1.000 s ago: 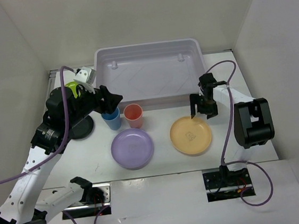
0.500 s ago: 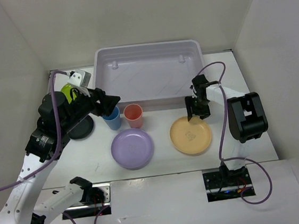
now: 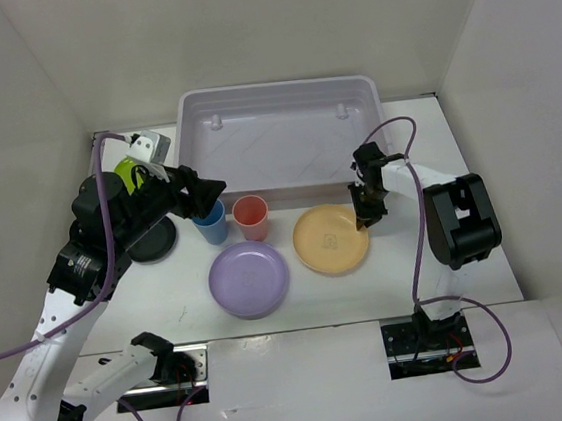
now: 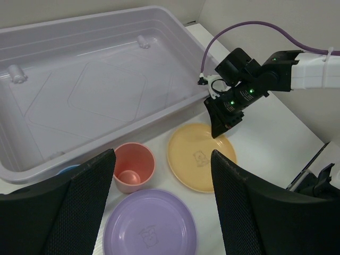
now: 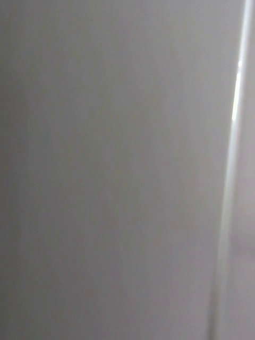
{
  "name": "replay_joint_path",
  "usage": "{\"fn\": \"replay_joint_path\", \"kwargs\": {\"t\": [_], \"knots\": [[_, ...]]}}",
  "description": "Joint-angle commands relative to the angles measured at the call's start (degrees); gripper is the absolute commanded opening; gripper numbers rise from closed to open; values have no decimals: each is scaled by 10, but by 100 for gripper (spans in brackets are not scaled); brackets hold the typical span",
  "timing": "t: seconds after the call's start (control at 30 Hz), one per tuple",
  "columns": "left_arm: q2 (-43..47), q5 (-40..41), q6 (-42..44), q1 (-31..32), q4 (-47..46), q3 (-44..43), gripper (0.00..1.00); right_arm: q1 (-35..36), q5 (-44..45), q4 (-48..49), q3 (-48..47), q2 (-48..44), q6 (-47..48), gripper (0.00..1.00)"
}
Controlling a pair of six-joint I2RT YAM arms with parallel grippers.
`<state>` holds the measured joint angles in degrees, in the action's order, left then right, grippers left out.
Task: Place the mixed dishes into the plastic bin
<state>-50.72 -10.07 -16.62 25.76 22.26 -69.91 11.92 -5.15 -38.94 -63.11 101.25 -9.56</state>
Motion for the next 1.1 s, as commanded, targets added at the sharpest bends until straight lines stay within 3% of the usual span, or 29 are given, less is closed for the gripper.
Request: {"fn": "replay_joint_path", "kwargs": {"t": [0.0, 0.2, 0.5, 1.07], "knots": [[9, -2, -2, -2, -20, 3, 79, 9, 7, -20, -5, -18, -11, 23], [9, -2, -7, -2, -20, 3, 79, 9, 18, -20, -5, -23, -16, 7], [9, -7, -7, -2, -26, 3, 79, 9, 31, 3, -11, -28, -34, 0], [9, -2, -12, -2, -20, 3, 79, 9, 31, 26, -45, -42, -49, 0]]}}
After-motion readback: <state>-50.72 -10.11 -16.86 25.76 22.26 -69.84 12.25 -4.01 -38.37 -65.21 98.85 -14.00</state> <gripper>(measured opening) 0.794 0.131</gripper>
